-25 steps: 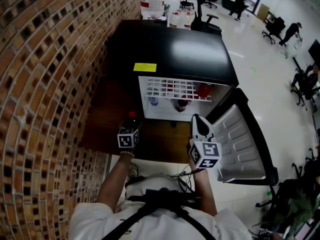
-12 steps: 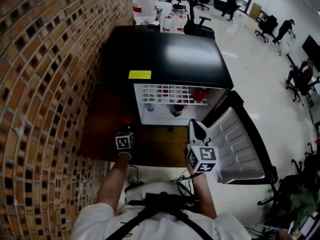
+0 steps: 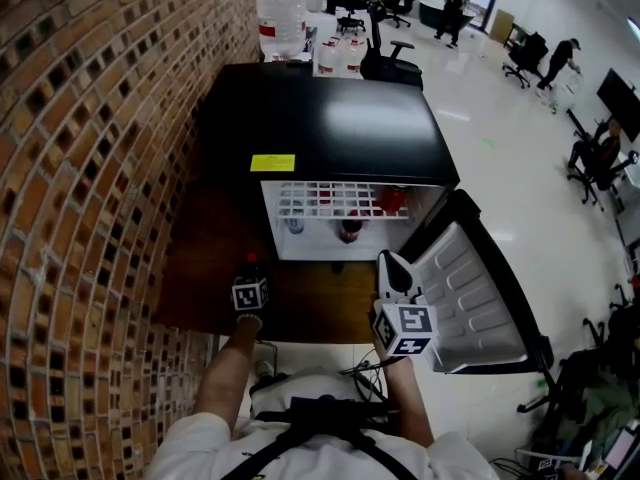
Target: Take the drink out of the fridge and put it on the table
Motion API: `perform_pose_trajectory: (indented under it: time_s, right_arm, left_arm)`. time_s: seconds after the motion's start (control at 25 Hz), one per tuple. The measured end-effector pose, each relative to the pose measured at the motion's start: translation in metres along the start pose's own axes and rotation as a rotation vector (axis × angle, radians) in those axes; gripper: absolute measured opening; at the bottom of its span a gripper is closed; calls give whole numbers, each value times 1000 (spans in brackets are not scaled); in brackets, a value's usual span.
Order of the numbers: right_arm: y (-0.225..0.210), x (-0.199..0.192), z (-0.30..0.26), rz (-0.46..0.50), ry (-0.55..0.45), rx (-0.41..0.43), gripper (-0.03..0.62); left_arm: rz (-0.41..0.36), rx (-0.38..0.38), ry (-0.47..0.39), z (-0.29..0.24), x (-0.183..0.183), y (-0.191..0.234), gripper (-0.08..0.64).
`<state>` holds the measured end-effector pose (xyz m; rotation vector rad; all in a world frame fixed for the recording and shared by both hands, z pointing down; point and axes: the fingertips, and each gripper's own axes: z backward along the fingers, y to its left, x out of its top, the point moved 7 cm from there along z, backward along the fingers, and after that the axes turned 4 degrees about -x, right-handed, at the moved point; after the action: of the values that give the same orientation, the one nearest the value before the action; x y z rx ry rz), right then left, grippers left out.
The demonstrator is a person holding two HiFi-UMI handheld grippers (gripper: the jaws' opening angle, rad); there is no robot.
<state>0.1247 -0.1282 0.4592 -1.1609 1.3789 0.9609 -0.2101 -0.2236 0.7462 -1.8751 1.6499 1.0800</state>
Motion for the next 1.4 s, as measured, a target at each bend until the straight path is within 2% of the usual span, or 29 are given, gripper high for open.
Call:
perform_pose_trajectory:
  time_s: [0.24, 0.52, 0.96, 1.04, 1.12, 1.24, 1.4]
  right_arm:
    - [3, -1, -2, -5, 3, 10, 15]
    - [3, -2, -3, -10, 1, 20, 15]
    - [1, 0, -2, -14, -4, 21, 15]
    - [0, 1, -3, -15, -9, 22, 15]
    - [-1, 2, -4, -21, -14, 21, 14]
    - [-2, 2, -5, -25, -16, 16, 15]
    - [-7, 5, -6, -20, -20, 7, 15]
  left_arm:
    - [-46, -11, 9, 11, -1, -9, 302]
    - [-117, 15, 7, 22, -8, -11, 302]
    - [-101, -1, 13, 22, -10, -12, 310]
    - [-88, -28, -15, 25, -4, -15, 399]
    - [-77, -76, -44, 34, -1, -21, 436]
    - [-119, -93, -136, 63, 10, -31, 448]
    - [-184, -112, -333, 119, 62, -63, 447]
